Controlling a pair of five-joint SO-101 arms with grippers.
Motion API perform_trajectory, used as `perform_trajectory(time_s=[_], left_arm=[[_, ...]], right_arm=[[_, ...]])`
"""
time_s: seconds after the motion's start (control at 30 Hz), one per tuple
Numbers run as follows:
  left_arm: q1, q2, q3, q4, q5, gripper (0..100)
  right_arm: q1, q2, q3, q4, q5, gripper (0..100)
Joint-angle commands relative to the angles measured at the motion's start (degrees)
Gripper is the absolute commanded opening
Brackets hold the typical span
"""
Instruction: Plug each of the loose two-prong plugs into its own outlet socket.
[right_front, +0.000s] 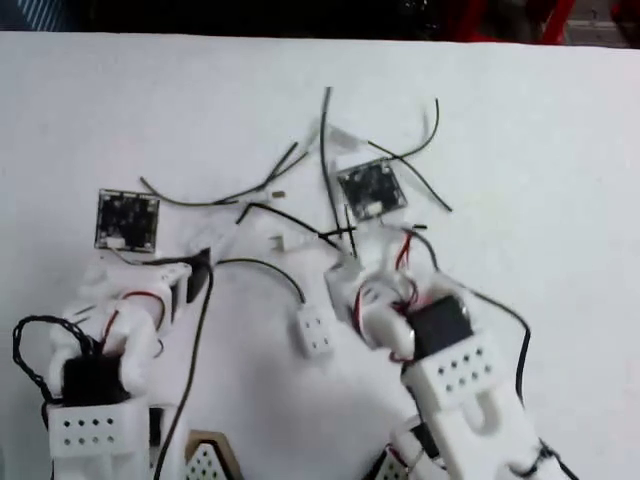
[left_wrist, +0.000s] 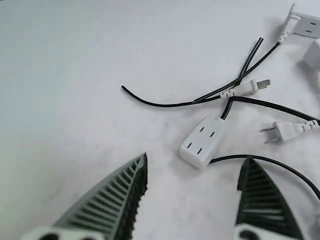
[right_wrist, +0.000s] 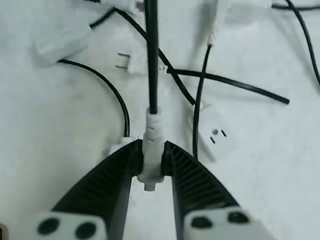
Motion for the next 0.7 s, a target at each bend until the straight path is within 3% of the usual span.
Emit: perform_trajectory(time_s=[0.0,0.1,0.27,0.43,0.67], left_arm=[[1.0,-0.4,-2.9,0.2,-0.1,28],[1.4,0.0,-2.8,0.7,-0.6,30],[1.1,4.4,-4.7,2.3,-7.3,30],[1.4,22.0,-12.4,1.8,-11.0,30],[1.4,50.7,-28.7,1.8,-16.7,30]], right_arm=[[-1.2,-6.4,6.5,-11.3,-0.6,1.7],[-1.1,-8.8,12.9,-19.3,-0.6,1.7],[0.8,-9.1,18.6,-26.2,-2.5,1.7],[5.7,-9.1,19.5,-26.6,-7.6,1.7],[7.0,-9.5,21.5,-27.0,-10.4,1.7]])
